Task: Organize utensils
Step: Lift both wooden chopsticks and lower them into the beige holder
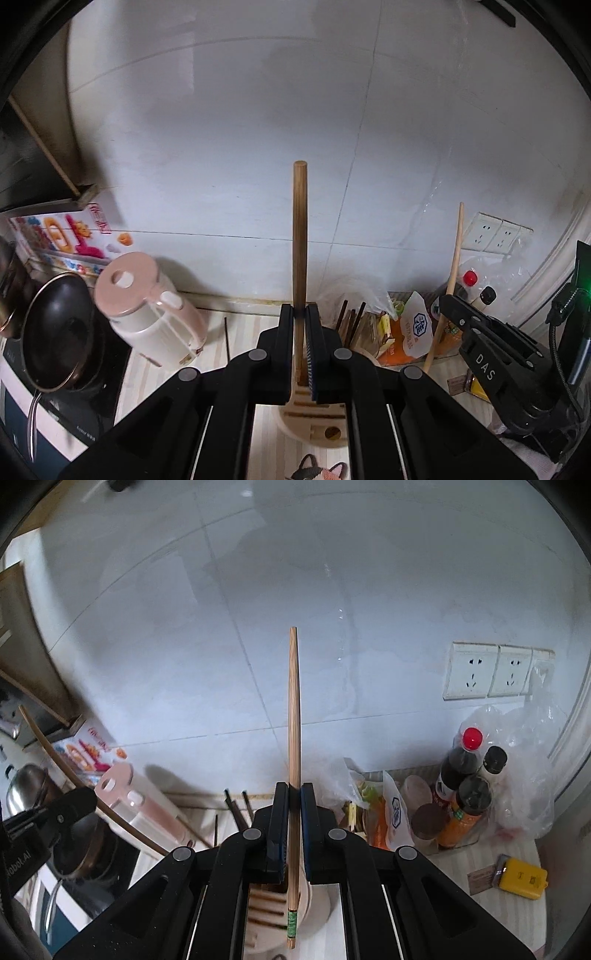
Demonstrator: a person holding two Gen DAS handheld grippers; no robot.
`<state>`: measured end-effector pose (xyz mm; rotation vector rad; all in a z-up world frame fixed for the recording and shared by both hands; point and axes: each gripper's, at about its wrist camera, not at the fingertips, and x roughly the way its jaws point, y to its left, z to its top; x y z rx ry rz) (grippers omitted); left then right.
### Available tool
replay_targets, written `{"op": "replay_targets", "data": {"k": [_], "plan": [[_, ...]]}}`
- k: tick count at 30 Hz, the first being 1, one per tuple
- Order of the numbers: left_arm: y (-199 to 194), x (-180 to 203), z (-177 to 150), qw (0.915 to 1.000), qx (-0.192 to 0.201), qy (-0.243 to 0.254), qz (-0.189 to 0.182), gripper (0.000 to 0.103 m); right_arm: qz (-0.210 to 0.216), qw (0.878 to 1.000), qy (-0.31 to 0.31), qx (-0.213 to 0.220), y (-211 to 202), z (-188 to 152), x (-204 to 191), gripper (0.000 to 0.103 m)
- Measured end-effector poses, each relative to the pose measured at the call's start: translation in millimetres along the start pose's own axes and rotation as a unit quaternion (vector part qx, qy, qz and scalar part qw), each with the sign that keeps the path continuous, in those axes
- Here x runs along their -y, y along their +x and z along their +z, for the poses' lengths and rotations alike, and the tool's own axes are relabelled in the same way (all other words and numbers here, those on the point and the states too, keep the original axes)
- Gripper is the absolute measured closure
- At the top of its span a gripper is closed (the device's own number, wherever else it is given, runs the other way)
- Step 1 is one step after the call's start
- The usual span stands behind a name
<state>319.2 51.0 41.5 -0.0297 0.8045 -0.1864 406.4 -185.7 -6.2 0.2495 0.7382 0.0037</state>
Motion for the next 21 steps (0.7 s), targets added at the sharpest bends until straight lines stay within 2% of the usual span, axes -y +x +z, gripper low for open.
{"op": "replay_targets", "data": {"k": [9, 21], "plan": [[41.8, 2.0, 8.2, 0.9988, -0.032, 0.021, -0.031, 0.099, -0.022, 0.999, 0.042, -0.009, 37.8, 0.7, 5.0, 0.096], [72.1, -1.5, 16.2, 0.9960, -0.059, 0.032, -0.060, 0.099, -0.019, 0.997, 0.079, 0.006, 55.8, 0.5, 3.8, 0.097]]}}
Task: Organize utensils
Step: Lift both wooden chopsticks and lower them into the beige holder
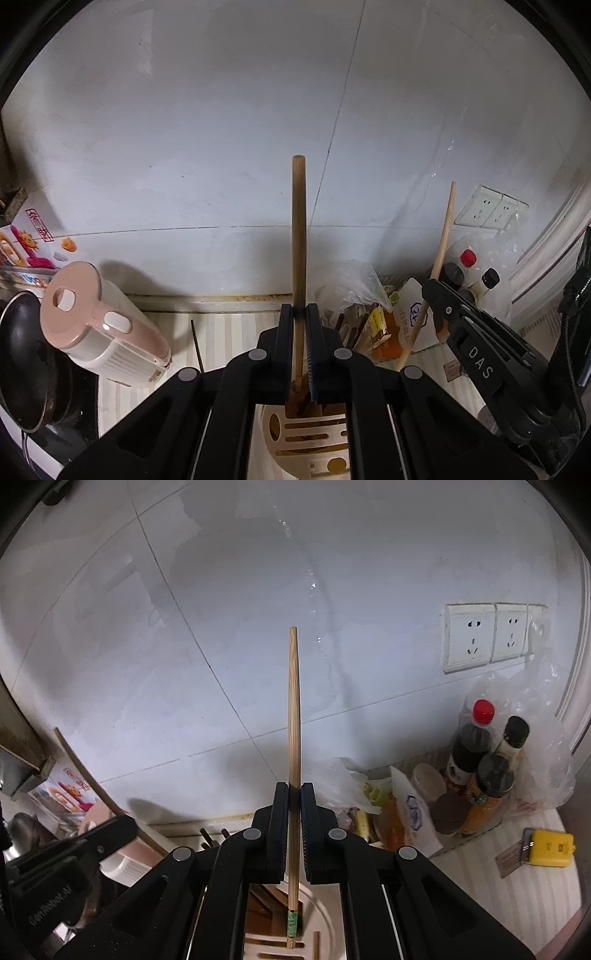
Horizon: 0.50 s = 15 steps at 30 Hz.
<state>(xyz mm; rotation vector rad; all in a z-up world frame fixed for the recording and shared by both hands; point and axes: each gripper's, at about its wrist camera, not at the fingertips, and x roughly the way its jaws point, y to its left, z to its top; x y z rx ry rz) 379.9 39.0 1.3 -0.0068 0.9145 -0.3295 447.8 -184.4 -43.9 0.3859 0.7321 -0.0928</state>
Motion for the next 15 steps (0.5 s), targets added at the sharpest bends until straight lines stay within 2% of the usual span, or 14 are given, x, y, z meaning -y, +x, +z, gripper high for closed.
{"op": "replay_targets", "data": {"k": [15], "plan": [[12.6, -8.5, -15.3, 0.9996, -0.023, -0.012, -0.008, 0.099, 0.024, 0.998, -0.018, 0.049, 6.2, -14.3, -7.2, 0.096]]}}
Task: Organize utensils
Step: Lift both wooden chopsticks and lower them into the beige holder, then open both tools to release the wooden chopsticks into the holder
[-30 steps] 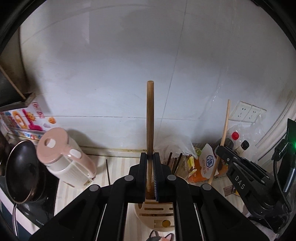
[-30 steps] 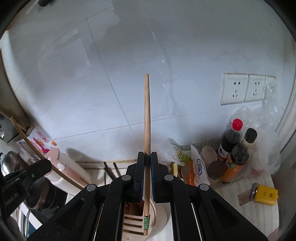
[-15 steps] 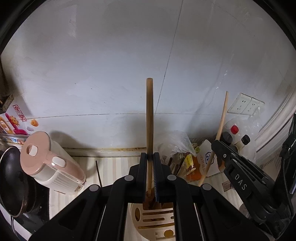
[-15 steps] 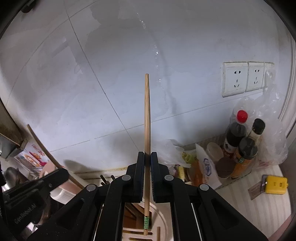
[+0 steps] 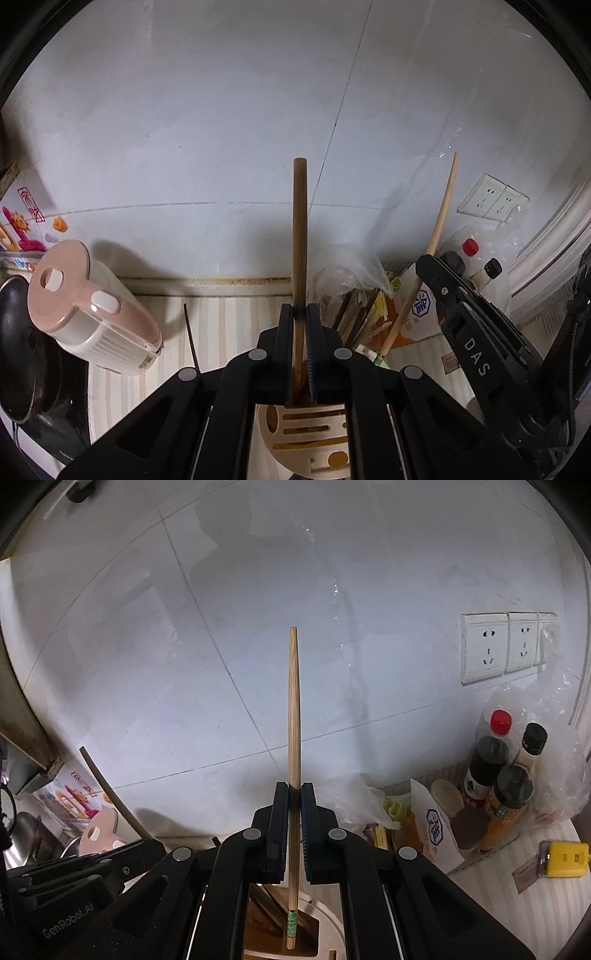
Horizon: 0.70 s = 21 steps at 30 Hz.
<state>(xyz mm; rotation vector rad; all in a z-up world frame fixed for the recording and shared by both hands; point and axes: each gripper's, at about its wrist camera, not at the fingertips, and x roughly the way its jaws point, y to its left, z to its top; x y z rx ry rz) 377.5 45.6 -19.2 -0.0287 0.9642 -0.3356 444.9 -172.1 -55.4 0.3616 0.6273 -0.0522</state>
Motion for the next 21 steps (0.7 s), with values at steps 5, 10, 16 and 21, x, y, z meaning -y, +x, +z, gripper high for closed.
{"op": "replay_targets", "data": {"k": [5, 10, 16, 21], "plan": [[1.1, -3.8, -8.9, 1.0000, -0.004, -0.007, 0.001, 0.099, 0.003, 1.000, -0.008, -0.008, 4.3, -10.0, 2.6, 0.096], [-5.2, -8.5, -14.4, 0.9995, -0.020, -0.024, 0.002, 0.097, 0.013, 0.999, -0.025, -0.042, 4.2, -19.0, 3.1, 0.095], [-40.5, -10.7, -24.3, 0.9990, 0.010, -0.032, 0.028, 0.045, 0.017, 0.998, -0.019, -0.051, -25.9, -24.2, 14.4, 0.058], [-58.5, -21.0, -42.2, 0.9961, 0.046, -0.036, 0.066, 0.014, -0.014, 0.998, -0.036, -0.046, -55.7, -33.0, 18.5, 0.046]]}}
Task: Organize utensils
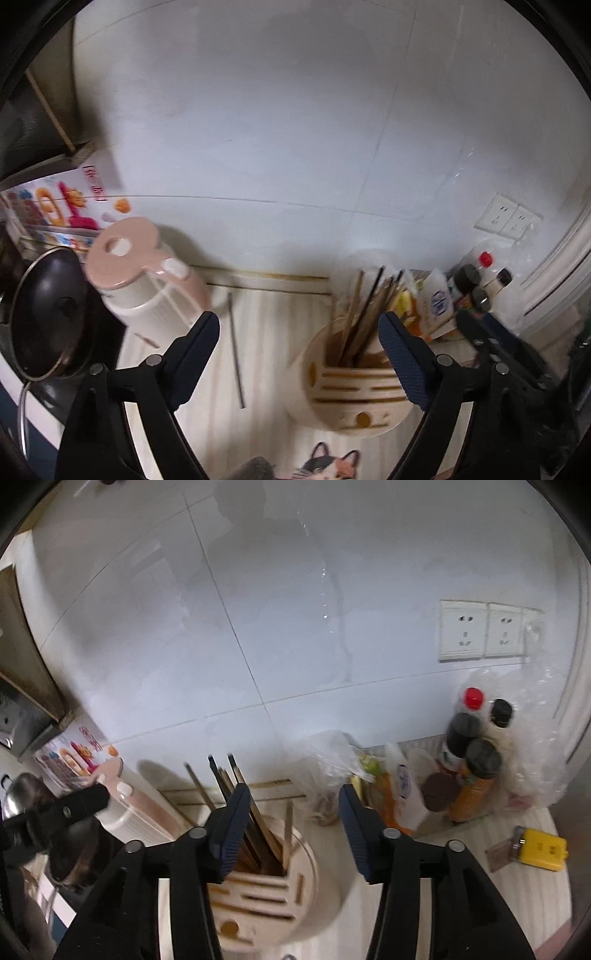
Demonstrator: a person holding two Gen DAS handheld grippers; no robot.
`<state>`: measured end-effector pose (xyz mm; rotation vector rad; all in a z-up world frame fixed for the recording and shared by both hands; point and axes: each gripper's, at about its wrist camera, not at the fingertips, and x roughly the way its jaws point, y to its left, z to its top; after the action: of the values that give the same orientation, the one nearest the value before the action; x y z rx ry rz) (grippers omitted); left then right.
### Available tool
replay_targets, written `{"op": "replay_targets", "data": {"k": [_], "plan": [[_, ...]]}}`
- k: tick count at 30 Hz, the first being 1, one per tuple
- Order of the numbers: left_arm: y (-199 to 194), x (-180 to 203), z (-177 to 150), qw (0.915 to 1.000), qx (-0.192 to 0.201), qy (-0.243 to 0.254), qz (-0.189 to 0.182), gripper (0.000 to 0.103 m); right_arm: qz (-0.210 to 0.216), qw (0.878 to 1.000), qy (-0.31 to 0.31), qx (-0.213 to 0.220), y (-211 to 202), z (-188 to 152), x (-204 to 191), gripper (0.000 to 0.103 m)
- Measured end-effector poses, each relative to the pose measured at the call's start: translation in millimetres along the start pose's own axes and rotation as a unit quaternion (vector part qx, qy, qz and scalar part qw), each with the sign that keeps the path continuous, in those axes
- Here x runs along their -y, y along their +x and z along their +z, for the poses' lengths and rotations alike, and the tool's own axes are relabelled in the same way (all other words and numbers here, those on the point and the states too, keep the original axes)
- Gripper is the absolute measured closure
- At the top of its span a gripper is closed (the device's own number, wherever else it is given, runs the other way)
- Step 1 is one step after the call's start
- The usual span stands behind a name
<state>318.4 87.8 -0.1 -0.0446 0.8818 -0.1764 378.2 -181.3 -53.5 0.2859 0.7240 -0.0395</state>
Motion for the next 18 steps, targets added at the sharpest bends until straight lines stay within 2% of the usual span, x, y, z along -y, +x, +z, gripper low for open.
{"op": "replay_targets", "data": {"k": [2, 4, 7, 14, 18], "plan": [[0.9, -1.1, -9.1, 0.9997, 0.000, 0.013, 0.018, 0.005, -0.018, 1.000, -0.006, -0.003, -7.6, -9.1, 0.8, 0.034], [1.8, -1.7, -20.0, 0.9994, 0.001, 0.023, 0.027, 0.000, -0.035, 0.999, -0.013, -0.009, -12.8, -19.3, -1.8, 0.023], [3.2, -1.4, -36.4, 0.9985, 0.003, 0.038, 0.041, 0.000, -0.061, 0.998, -0.027, -0.017, -18.7, -34.6, -5.5, 0.008], [-6.2, -6.5, -68.8, 0.9980, -0.002, 0.051, 0.038, 0.000, -0.106, 0.993, -0.035, -0.021, -35.7, -67.4, -14.4, 0.003], [-27.4, -8.1, -84.7, 0.9977, 0.014, 0.047, 0.047, 0.000, -0.115, 0.993, -0.031, -0.016, -58.7, -81.0, -13.3, 0.003]]}}
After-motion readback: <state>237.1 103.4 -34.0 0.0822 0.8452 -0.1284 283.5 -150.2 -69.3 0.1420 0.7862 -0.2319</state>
